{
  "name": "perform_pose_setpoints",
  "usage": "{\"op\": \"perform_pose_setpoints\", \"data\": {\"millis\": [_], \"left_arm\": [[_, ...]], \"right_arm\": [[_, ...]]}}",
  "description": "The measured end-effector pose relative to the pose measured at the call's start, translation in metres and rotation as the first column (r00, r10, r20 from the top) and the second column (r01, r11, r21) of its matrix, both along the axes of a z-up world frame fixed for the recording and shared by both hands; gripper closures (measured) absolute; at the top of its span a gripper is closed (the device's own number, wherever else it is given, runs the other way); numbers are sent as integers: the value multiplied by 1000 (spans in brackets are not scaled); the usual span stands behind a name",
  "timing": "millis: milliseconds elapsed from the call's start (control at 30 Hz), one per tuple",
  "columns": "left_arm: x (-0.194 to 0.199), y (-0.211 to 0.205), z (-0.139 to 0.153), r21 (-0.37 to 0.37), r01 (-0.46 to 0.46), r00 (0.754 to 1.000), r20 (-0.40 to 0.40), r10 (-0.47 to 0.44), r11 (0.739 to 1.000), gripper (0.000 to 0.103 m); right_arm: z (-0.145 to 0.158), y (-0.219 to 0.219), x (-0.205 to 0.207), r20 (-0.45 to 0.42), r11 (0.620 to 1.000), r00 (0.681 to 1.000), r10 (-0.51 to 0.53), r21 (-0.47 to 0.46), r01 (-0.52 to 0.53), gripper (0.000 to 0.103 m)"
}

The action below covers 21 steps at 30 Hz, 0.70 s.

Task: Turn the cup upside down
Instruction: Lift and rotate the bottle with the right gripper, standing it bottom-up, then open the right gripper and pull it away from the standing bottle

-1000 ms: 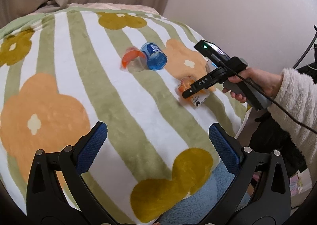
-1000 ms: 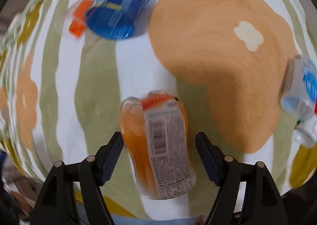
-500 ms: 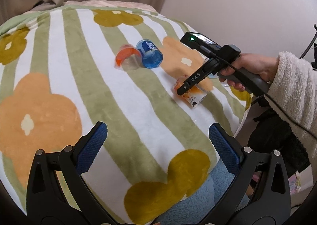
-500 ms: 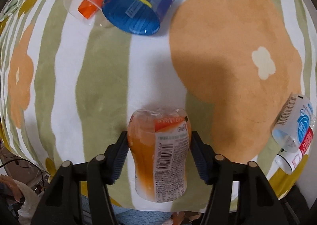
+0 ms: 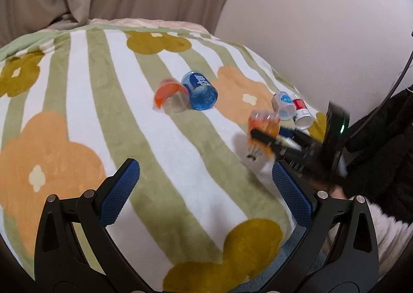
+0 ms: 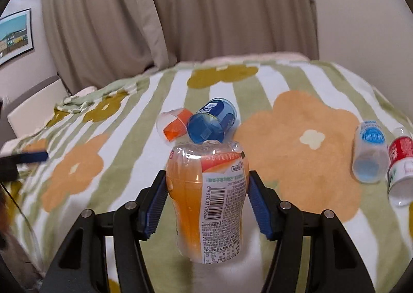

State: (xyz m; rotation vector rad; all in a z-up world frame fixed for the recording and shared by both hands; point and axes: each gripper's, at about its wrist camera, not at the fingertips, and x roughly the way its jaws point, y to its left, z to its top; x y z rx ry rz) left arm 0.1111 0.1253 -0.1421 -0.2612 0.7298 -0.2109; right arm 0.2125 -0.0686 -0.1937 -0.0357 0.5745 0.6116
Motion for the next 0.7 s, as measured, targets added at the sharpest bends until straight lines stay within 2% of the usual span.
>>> {"op": "perform_pose_setpoints", "data": {"millis": [100, 133, 200, 400, 500, 700], "left_arm": [[2, -1, -2, 1, -9, 1000, 5, 9, 1000, 1], [4, -2, -2, 2, -10, 1000, 8, 10, 1000, 1], [6, -3, -3, 4, -18, 1000, 15, 18, 1000, 1], [17, -10, -9, -63, -8, 1000, 3, 8, 998, 1], [20, -17, -8, -52, 1, 1000, 8, 0, 999, 1], [18, -24, -4, -46, 11, 1000, 14, -10, 999, 1]], "right_arm": [[-15, 9, -6, 26, 1000, 1000, 0, -27, 1, 46], [-14, -5, -2, 39, 1000, 999, 5, -27, -4, 46], [-17, -3, -6, 47, 999, 999, 12, -35, -11, 46], [-24, -11, -21, 53, 998, 998, 31, -60, -28, 46], [-25, -8, -24, 65, 996, 997, 36, -80, -30, 46], [-26, -10, -21, 51, 999, 999, 1, -47, 2, 45]]}}
